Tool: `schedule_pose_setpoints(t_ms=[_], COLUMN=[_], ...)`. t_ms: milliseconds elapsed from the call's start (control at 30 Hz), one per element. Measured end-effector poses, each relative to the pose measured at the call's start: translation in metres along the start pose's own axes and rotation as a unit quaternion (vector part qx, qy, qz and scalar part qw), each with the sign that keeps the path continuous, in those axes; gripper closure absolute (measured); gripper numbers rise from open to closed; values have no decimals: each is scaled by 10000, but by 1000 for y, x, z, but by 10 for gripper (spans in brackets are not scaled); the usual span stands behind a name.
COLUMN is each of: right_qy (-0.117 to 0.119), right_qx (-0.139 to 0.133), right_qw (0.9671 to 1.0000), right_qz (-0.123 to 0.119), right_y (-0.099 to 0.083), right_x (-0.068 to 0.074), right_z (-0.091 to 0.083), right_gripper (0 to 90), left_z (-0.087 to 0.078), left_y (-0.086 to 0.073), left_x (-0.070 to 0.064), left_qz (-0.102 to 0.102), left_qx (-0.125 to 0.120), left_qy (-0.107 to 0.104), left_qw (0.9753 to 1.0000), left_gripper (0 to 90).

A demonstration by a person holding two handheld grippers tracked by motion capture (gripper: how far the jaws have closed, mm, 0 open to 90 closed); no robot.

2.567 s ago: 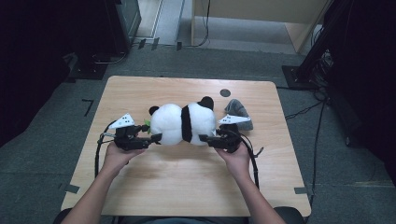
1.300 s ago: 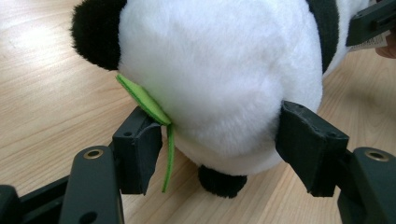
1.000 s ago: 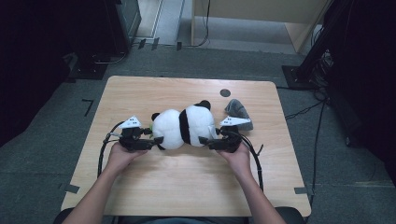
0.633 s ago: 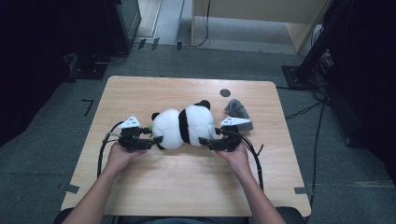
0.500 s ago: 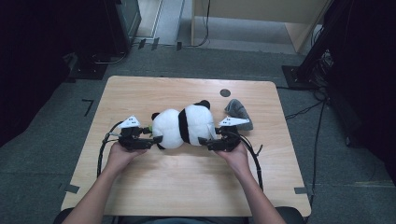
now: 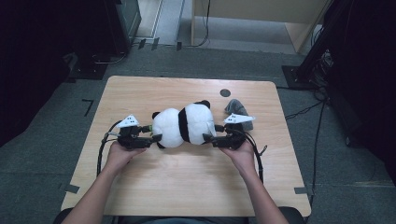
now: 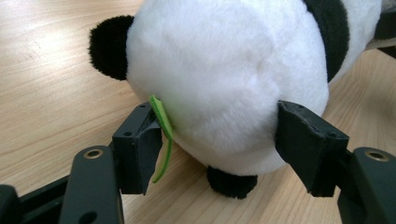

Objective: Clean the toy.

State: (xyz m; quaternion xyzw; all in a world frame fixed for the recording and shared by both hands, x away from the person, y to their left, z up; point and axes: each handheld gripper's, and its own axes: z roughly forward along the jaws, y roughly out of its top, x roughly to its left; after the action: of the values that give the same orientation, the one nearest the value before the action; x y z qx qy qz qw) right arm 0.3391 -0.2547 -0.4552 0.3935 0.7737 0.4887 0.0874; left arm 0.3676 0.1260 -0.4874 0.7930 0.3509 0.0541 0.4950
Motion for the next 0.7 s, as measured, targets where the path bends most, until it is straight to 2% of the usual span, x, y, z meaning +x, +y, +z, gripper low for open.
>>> schedule_pose_setpoints(t_ms=[67, 233, 367, 500, 567, 700], right_qy=[-83, -180, -370, -380, -378, -430], right_qx=[-116, -160, -231, -298, -294, -300], right_qw=[9999, 9997, 9990, 9988, 9988, 9986], right_qz=[-43, -17, -90, -115, -86, -24], right_y=[2, 3, 4, 4, 4, 4], right_x=[0, -8, -10, -13, -16, -20], right_z=[-6, -14, -18, -22, -22, -25], right_gripper=[335, 368, 370, 408, 414, 414], left_z=[-1, -3, -6, -12, -14, -15], left_y=[1, 2, 3, 6, 8, 10], left_x=[0, 0, 1, 2, 1, -5], left_qz=[-32, -21, 8, -10, -92, 6], left_qx=[4, 11, -39, -114, -230, -255], left_qy=[-3, 7, 47, 59, -5, -31], left_qw=[10000, 10000, 10000, 9999, 9997, 9997], left_gripper=[332, 332, 332, 335, 337, 336])
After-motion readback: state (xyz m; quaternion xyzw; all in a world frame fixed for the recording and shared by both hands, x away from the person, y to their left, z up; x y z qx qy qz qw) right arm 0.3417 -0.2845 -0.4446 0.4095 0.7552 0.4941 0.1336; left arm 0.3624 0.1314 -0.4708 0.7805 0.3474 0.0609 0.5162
